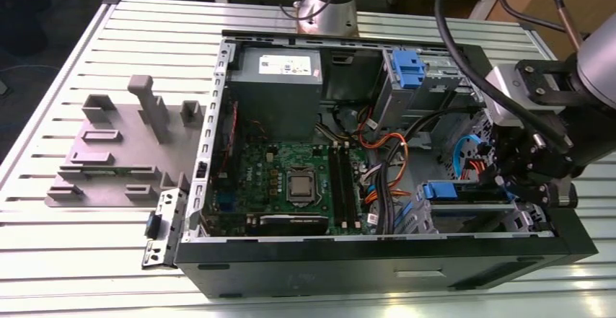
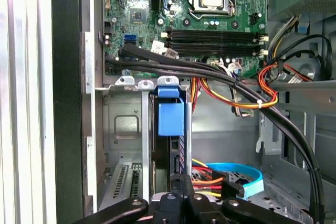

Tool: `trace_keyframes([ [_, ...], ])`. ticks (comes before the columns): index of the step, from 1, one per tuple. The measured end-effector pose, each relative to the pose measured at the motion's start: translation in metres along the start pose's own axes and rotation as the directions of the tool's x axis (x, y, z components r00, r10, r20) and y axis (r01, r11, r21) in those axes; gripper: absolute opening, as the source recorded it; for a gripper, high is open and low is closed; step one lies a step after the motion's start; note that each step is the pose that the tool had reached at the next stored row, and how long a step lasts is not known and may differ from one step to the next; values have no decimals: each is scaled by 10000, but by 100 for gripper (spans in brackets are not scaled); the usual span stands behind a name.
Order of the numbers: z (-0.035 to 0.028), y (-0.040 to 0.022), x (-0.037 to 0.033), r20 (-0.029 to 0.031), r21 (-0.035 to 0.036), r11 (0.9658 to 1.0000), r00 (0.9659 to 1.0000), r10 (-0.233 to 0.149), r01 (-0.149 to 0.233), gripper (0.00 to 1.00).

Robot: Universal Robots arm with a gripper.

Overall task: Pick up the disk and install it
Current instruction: 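Insert the second disk wire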

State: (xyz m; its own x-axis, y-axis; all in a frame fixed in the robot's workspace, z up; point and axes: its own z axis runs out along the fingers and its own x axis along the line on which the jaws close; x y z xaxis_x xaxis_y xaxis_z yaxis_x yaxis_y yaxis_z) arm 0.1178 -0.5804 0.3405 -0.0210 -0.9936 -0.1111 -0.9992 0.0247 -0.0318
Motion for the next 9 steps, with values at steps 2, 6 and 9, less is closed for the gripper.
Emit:
trace_keyframes([
  [2, 0, 39, 1, 3, 1, 10000, 10000, 0, 0, 11],
  [6, -73, 46, -14, 1, 0, 10000, 10000, 0, 0, 11],
  [9, -128, 45, -40, 1, 0, 10000, 10000, 0, 0, 11],
])
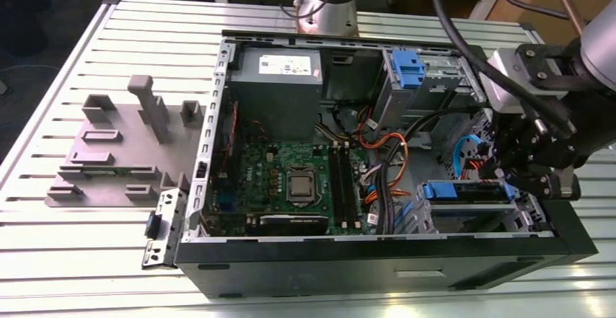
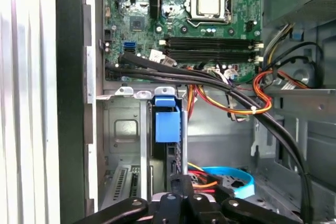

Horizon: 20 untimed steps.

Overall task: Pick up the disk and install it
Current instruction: 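Insert the second disk wire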

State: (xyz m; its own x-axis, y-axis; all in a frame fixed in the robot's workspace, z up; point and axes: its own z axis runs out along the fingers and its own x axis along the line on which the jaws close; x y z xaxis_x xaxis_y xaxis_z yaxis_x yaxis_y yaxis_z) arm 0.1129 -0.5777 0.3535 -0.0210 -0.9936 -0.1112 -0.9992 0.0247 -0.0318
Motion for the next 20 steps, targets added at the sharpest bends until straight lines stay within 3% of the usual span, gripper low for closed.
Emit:
trace_keyframes([
  [6, -104, -2, -54, 3, 0, 10000, 10000, 0, 0, 11],
  [16, -99, 0, -128, -6, -19, 10000, 10000, -1, 1, 11],
  [18, -96, 0, -145, -5, -86, 10000, 10000, 5, -5, 11],
  [20, -95, -1, -154, -8, -201, 9998, 10000, 18, -19, 11],
])
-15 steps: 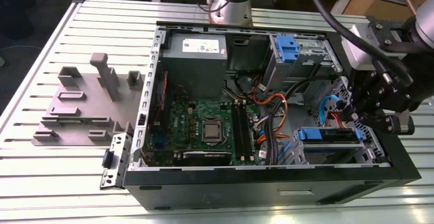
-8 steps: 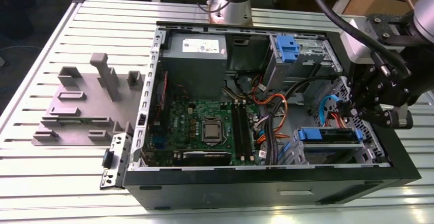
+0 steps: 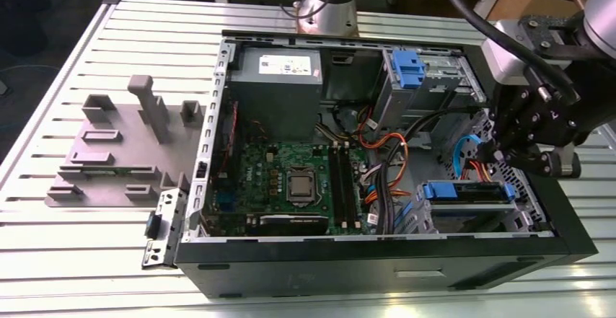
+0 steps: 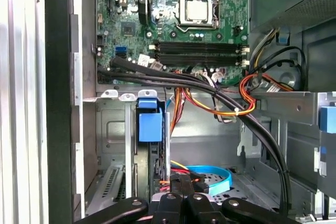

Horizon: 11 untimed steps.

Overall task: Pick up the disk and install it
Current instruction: 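Insert the second disk wire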

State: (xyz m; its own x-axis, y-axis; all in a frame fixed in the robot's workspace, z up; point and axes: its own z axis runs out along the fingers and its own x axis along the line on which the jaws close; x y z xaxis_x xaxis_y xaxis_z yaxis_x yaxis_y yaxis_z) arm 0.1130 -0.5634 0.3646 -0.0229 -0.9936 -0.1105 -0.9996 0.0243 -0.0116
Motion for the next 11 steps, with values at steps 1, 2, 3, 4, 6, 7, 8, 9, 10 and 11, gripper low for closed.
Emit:
trace_keyframes([
  [1, 0, 0, -6, -3, -48, 10000, 10000, 5, -5, 11],
  [2, 0, 0, -14, -2, -82, 10000, 10000, 9, -9, 11],
  [3, -4, 1, -23, -4, -105, 9999, 10000, 12, -12, 11],
  [4, -8, 1, -35, -4, -119, 9999, 10000, 13, -13, 11],
  [6, -22, 1, -61, -6, -135, 9999, 10000, 14, -14, 11],
  [7, -31, 1, -73, -7, -141, 9999, 10000, 15, -15, 11],
  [8, -41, 1, -84, -7, -146, 9999, 10000, 16, -16, 11],
  [9, -54, 1, -95, -11, -150, 9999, 10000, 16, -16, 11],
  [10, -65, 1, -106, -11, -154, 9999, 10000, 17, -17, 11],
  [11, -76, 1, -116, -13, -158, 9999, 10000, 17, -17, 11],
])
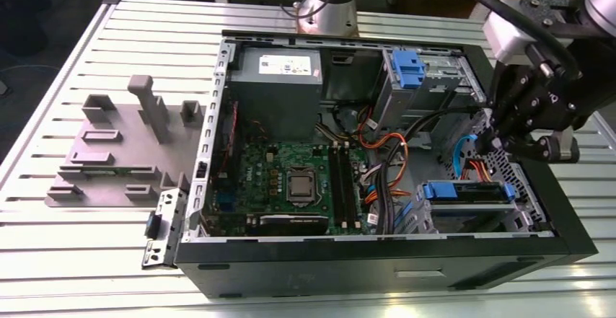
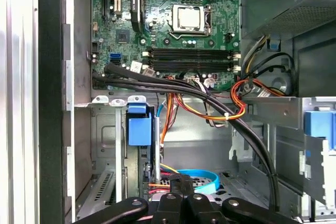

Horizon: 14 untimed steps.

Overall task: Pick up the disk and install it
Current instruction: 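Insert the second disk wire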

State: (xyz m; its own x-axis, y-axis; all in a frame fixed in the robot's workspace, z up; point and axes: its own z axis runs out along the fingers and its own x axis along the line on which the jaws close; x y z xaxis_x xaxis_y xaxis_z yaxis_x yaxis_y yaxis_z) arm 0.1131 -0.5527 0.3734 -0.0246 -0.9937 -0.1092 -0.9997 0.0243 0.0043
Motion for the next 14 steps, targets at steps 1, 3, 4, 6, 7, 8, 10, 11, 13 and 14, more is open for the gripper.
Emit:
trace_keyframes([
  [1, -8, 0, -10, -3, -4, 10000, 10000, 1, -1, 11],
  [3, -19, 1, -32, -26, -8, 10000, 10000, 1, -1, 11],
  [4, -20, 1, -43, -43, -8, 10000, 10000, 1, -1, 11],
  [6, -18, 1, -62, -83, -7, 10000, 10000, 0, 0, 11],
  [7, -18, 1, -65, -88, -6, 10000, 10000, 0, 0, 11],
  [8, -17, 1, -70, -112, -6, 10000, 9999, 1, -1, 11],
  [10, -15, 1, -81, -185, -4, 10000, 9998, 0, 0, 11],
  [11, -13, 1, -85, -217, -4, 10000, 9998, 0, 0, 11],
  [13, -10, 0, -93, -257, -3, 10000, 9997, -2, 2, 11],
  [14, -9, -1, -97, -266, -3, 10000, 9996, -3, 3, 11],
])
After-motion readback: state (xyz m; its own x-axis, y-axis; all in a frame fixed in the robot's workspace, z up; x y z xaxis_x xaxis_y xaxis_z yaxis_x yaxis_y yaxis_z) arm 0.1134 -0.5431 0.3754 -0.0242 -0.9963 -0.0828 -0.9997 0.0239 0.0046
